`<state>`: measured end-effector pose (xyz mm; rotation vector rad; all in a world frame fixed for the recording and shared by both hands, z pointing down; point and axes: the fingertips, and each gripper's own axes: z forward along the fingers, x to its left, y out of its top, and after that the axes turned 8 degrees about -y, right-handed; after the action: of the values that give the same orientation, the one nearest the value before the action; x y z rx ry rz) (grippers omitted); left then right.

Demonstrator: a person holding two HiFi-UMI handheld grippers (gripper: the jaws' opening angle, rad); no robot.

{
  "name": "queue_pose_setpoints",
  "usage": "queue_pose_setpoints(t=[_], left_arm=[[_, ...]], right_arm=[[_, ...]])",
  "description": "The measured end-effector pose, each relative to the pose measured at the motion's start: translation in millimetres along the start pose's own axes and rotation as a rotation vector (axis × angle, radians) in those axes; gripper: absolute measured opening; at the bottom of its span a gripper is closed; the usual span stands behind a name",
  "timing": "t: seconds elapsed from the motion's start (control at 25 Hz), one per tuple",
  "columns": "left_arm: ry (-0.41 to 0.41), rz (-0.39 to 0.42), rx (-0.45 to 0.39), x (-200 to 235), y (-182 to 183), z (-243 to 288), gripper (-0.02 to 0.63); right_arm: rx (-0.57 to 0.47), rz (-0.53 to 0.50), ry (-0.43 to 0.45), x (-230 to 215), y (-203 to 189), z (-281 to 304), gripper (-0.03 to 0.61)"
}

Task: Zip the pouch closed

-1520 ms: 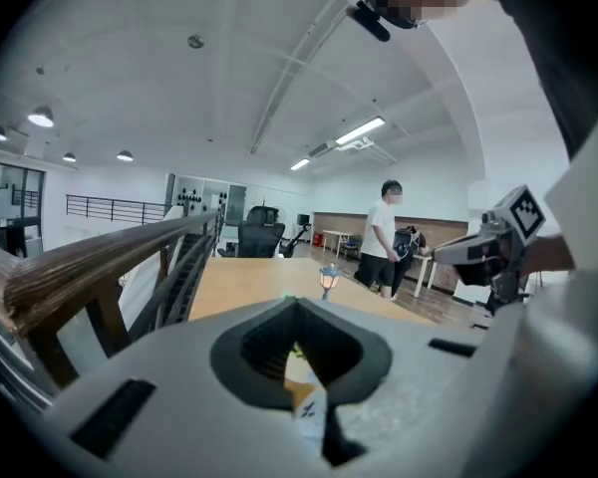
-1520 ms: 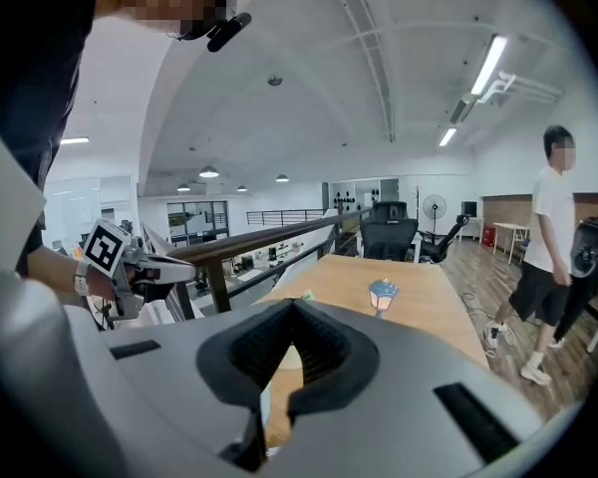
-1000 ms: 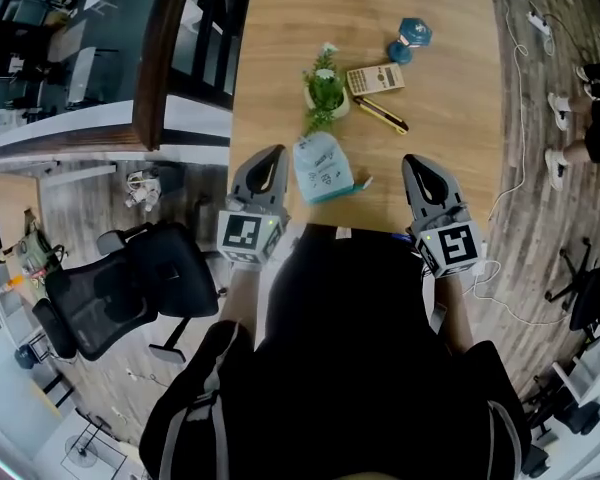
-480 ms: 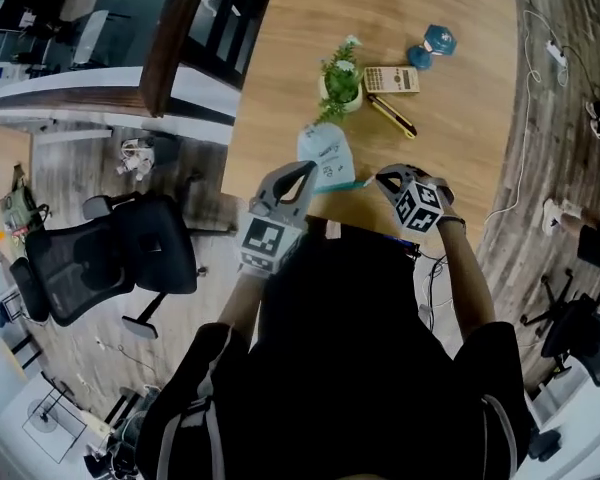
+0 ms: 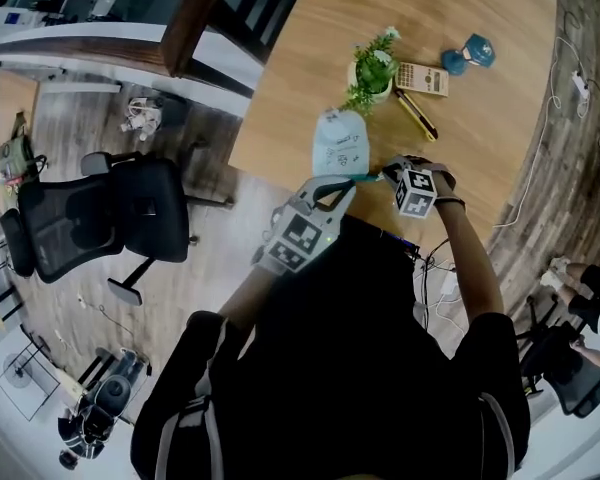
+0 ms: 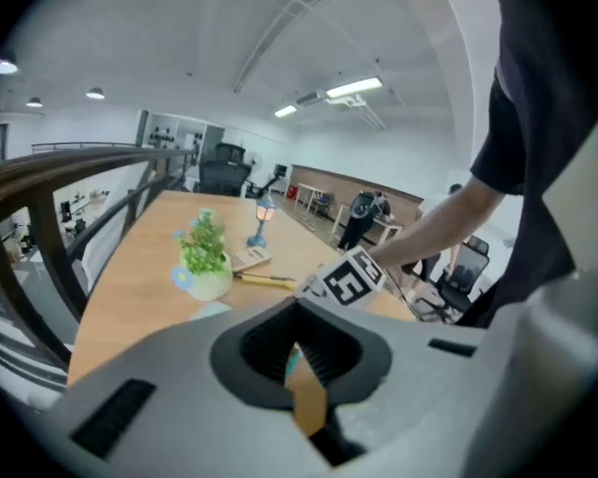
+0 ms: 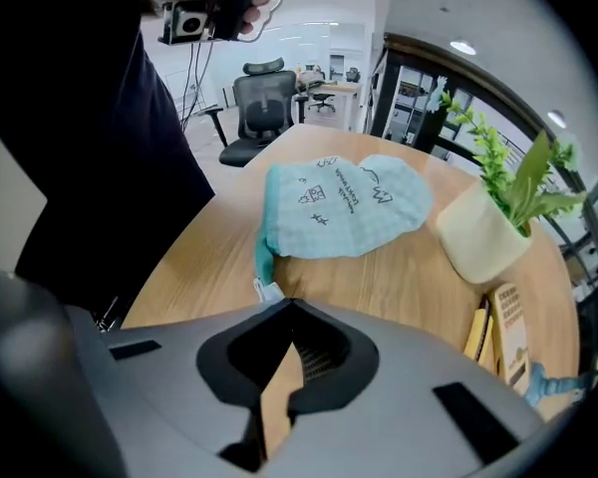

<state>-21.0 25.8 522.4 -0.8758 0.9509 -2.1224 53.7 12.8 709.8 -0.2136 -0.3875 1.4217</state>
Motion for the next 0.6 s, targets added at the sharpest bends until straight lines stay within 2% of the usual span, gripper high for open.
queue_pose_setpoints(t=[0.08,0.12,0.24,0.32,0.44,0.6], left_arm=[[-0.014,0.04,0.14,-7.9,-30.9,26.6,0.0],[-0.005,0.099,0.217,-9.8,-47.1,40.8,0.0],[-0.012,0.371,0.444,-13.1,-91.8,83.8,0.001],[-0.055,0.489,0.56,-16.1,-113.4,107.6,0.012],[-0.084,0.542,0.633,-19.4,-123.8,128.2,0.014],[-0.057,0.559,0.691,-16.5,-130.7,137.0,0.014]], right_arm=[[0.003,-0.008,-0.003,1.9,-1.2,3.7,0.012],[-0.002,0.003,-0.004,2.2,-1.5,4.4,0.012],[-0.027,0.057,0.001,0.8,-0.7,4.3,0.012],[-0.037,0.088,0.003,-0.8,0.0,4.4,0.012],[-0.043,0.102,-0.006,-0.9,0.6,4.8,0.012],[-0.043,0.078,-0.021,1.5,-1.0,3.0,0.012]])
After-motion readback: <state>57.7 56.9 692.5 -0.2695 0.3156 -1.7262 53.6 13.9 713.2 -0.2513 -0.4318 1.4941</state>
